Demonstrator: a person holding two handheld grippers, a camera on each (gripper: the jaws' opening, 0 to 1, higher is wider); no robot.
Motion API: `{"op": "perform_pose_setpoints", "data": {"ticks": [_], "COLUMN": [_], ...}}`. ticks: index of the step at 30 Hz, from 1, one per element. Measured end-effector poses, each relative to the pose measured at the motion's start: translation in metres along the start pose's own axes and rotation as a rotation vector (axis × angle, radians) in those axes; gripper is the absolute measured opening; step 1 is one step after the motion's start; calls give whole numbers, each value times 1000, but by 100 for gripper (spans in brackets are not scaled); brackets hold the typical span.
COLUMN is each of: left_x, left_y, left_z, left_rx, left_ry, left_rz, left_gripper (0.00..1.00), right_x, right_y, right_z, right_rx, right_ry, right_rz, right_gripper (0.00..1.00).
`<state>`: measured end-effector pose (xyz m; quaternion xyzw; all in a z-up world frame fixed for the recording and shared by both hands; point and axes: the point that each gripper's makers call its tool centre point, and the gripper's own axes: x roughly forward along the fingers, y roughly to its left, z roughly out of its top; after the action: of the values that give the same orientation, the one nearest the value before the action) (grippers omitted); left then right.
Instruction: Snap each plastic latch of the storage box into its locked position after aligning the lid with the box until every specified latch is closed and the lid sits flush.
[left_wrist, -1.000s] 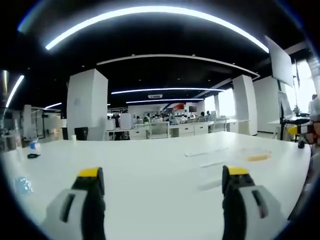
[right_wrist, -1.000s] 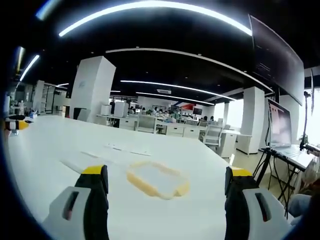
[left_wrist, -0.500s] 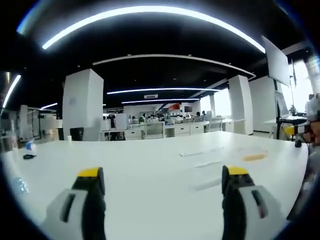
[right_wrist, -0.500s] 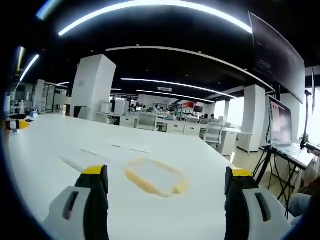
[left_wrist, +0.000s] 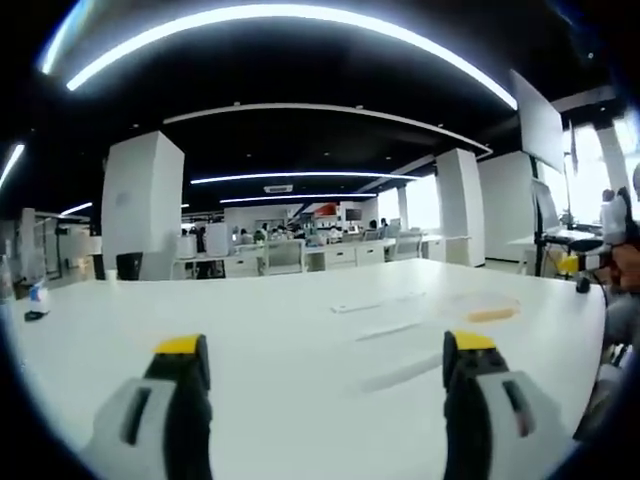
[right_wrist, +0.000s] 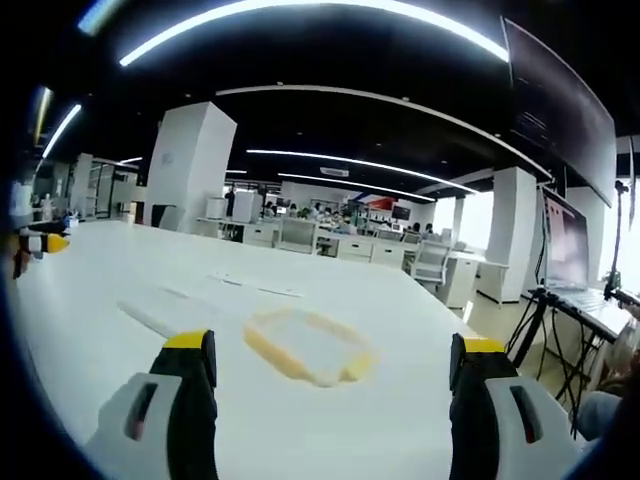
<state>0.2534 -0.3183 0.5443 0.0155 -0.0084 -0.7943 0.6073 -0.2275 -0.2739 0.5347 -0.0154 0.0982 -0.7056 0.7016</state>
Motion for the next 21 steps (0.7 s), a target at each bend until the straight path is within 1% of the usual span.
{"op": "perform_pose_setpoints", "data": {"ticks": [5, 6, 9, 12, 15, 17, 19, 21], "left_x": [17, 23, 33, 46, 57, 64, 73, 82], "left_y": [-11, -16, -25, -37, -47, -53, -62, -68], "left_z": [1, 1, -2, -6, -4, -1, 1, 2], "left_rx": [15, 24, 40, 73, 83, 91, 119, 130], "left_ry": [10, 22, 51, 94, 101, 99, 107, 110], "left_rz": [-38, -53, -87, -139, -184, -202, -235, -253], "left_gripper": [98, 98, 99, 99, 99, 99, 99, 100], "right_x": [5, 6, 8, 12, 16, 19, 23, 27], "right_y": [-5, -7, -10, -12, -13, -14, -14, -14], "right_z": [-4, -5, -7, -13, -16, -19, -22, -24], "right_rx": [-4, -3, 7, 7, 5, -1, -3, 2], "right_ry": [16, 20, 32, 54, 69, 81, 92, 100], "right_rz": [12, 12, 16, 26, 43, 51, 66, 85], "right_gripper": [100, 100, 100, 100, 100, 100, 100, 100]}}
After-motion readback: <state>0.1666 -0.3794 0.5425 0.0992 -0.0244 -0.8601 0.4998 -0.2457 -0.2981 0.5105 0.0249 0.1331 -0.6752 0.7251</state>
